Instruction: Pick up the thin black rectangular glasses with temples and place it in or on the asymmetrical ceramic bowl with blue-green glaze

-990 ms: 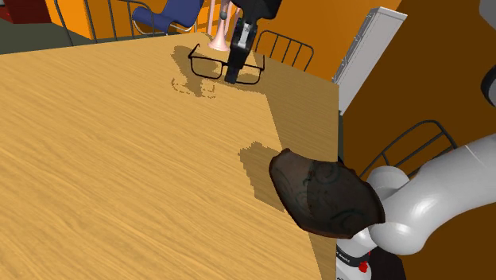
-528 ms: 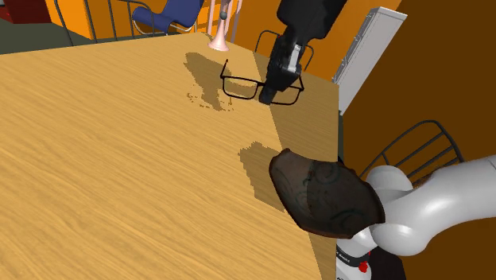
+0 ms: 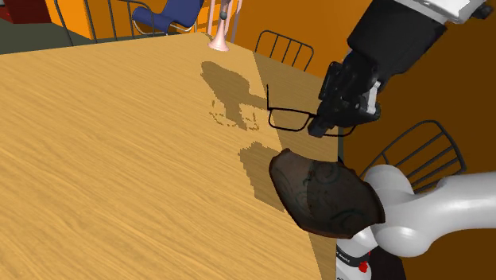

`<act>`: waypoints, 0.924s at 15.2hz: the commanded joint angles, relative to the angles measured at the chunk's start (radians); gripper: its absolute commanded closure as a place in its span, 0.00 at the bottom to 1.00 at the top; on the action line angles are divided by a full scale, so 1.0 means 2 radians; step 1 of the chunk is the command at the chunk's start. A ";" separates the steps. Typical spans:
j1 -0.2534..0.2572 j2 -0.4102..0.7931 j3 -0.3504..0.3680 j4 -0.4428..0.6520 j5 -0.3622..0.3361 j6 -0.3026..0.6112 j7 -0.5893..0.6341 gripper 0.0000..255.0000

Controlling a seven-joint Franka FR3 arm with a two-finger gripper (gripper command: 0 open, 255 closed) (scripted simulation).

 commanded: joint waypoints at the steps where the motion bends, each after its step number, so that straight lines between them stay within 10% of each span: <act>1: 0.010 -0.031 0.005 -0.016 0.010 -0.014 0.011 1.00; 14: 0.045 -0.132 0.031 -0.097 0.053 -0.031 0.048 1.00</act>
